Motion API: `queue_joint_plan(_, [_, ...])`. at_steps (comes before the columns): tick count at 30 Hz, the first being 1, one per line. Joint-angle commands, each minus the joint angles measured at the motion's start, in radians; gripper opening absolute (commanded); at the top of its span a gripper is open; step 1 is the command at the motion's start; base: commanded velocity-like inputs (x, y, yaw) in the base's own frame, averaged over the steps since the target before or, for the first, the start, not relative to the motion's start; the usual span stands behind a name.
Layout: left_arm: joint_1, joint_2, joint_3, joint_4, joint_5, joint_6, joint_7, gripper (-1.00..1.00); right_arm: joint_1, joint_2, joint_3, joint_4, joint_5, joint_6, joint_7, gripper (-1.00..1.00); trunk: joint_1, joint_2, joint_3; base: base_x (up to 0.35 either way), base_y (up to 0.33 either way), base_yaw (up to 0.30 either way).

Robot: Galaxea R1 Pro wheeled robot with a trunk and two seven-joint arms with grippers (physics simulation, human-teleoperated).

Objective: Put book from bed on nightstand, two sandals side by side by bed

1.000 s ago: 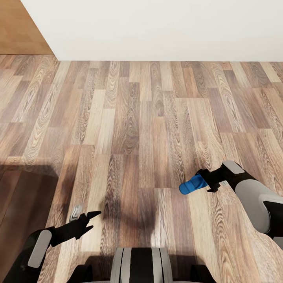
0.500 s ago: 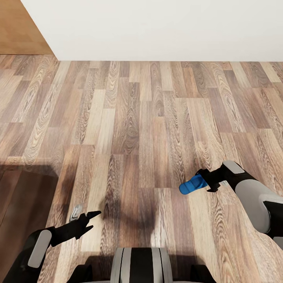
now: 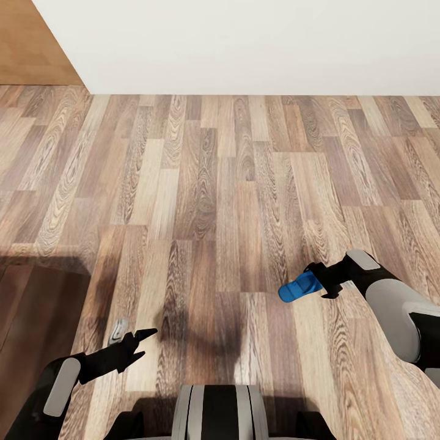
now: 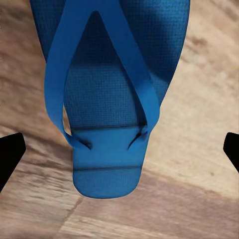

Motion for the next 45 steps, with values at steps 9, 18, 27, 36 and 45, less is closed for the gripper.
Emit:
queue_joint_plan(9, [0.000,0.000,0.002,0.004,-0.007,0.005,-0.009,1.00,0.000,0.000,-0.006,-0.002,-0.004,0.002,-0.009,1.00,0.000,0.000,-0.001,0.016,0.000,0.000])
queue_joint_plan(18, [0.001,0.000,0.003,0.010,-0.007,0.005,-0.009,1.00,0.000,0.000,-0.006,-0.002,-0.004,0.002,-0.009,1.00,0.000,0.000,-0.001,0.093,0.000,0.000])
queue_joint_plan(27, [0.001,0.001,0.004,0.010,-0.007,0.005,-0.009,1.00,0.000,0.000,-0.006,-0.002,-0.004,0.002,-0.009,1.00,0.000,0.000,-0.001,0.017,0.000,0.000])
queue_joint_plan(36, [0.001,0.001,0.004,0.010,-0.007,0.005,-0.009,1.00,0.000,0.000,-0.006,-0.002,-0.004,0.003,-0.009,1.00,0.000,0.000,-0.001,0.003,0.000,0.000])
queue_joint_plan(45, [0.001,0.001,0.004,0.010,-0.007,0.005,-0.009,1.00,0.000,-0.006,-0.006,-0.002,-0.004,0.009,-0.007,1.00,0.000,0.000,-0.001,0.000,0.000,0.000])
